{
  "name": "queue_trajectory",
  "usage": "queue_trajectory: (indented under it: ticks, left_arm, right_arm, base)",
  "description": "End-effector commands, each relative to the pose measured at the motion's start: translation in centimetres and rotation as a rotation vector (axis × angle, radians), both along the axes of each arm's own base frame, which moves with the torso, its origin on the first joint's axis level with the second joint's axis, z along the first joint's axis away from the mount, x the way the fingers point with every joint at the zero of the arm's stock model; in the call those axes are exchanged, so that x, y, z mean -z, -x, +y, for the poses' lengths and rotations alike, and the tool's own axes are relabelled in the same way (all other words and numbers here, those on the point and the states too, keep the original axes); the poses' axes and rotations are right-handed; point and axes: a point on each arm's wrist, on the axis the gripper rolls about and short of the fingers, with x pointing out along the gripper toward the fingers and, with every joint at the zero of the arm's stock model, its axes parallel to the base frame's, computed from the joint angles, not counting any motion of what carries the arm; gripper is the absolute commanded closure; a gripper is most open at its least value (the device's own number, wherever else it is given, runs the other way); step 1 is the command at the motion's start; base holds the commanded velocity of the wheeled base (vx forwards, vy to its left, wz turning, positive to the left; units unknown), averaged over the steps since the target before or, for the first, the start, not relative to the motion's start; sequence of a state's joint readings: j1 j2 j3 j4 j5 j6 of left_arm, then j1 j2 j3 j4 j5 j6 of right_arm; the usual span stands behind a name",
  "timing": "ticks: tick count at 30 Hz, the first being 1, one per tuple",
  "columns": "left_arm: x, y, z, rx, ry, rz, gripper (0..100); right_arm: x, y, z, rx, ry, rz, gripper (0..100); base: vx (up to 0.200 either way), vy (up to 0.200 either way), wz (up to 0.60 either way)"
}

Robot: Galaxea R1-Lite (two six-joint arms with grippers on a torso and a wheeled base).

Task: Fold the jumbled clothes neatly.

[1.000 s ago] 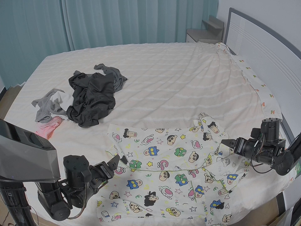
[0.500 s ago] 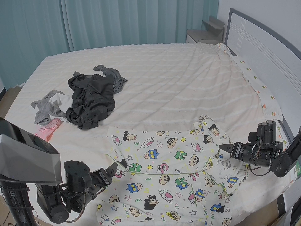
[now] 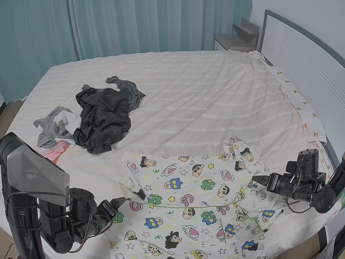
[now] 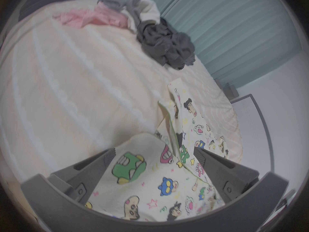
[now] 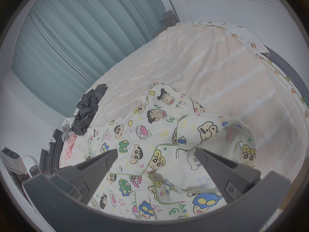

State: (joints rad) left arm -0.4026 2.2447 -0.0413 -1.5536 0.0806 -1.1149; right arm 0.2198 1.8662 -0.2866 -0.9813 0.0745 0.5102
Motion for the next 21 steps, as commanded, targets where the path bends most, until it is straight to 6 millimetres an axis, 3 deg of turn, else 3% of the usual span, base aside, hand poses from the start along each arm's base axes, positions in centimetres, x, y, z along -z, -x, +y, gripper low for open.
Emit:
queue_trajectory:
  ticks: [1,19,20,21]
  left_arm:
    - [1.3,-0.1,0.6,-0.026,-0.01,0.052,0]
    - [2.0,-0.5,0.2,0.004,-0.075,0.041,0]
    - [2.1,-0.5,0.1,0.004,-0.079,0.043,100]
    - [2.3,-0.4,0.1,0.004,-0.098,0.046,100]
  right_arm:
    - [0.5,0.7,-0.1,-0.004,0.003,0.017,0]
    - [0.8,1.3,-0.2,-0.005,0.007,0.031,0]
    - [0.8,1.3,-0.2,-0.005,0.008,0.033,0]
    - [0.8,1.4,-0.2,-0.005,0.008,0.033,0]
  base:
    - [0.0,0.0,0.0]
    - [0.0,0.0,0.0]
    - [0.0,0.0,0.0]
    - [0.0,0.0,0.0]
